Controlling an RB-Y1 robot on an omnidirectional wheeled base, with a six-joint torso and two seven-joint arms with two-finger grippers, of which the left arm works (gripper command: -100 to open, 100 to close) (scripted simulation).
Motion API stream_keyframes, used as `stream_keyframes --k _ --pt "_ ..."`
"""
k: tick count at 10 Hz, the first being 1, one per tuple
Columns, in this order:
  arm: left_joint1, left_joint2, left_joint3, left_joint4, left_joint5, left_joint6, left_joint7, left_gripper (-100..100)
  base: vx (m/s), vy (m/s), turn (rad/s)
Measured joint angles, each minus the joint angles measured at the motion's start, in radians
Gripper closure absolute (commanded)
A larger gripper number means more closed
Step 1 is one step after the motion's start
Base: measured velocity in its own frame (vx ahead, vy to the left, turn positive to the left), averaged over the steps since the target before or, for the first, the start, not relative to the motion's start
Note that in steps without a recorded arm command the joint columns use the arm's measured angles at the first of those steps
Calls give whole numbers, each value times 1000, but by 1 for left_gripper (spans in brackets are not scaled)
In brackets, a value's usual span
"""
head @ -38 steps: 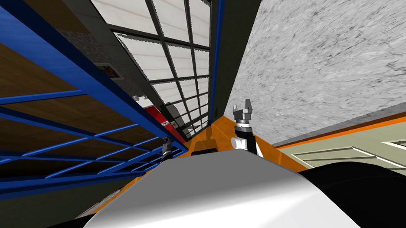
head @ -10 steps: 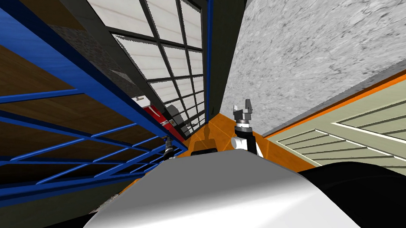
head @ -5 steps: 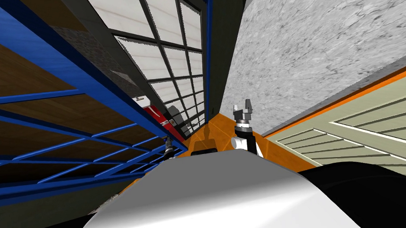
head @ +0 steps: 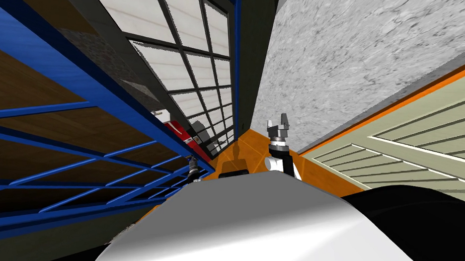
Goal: Pull the door open
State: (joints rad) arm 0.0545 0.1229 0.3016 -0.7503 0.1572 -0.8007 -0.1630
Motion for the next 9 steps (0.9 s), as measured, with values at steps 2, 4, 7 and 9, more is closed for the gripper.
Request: stream_keyframes --k 2,4,7,9 --pt "-11 8 -15 18 20 -12 53 100 -57 2 -33" --pt "-3 12 -30 2 33 -5 105 100 -26 10 -27" --pt "-16 16 -41 28 46 -25 154 100 -39 15 -43" --pt "-41 34 -56 63 62 -37 213 100 -29 -1 -30"
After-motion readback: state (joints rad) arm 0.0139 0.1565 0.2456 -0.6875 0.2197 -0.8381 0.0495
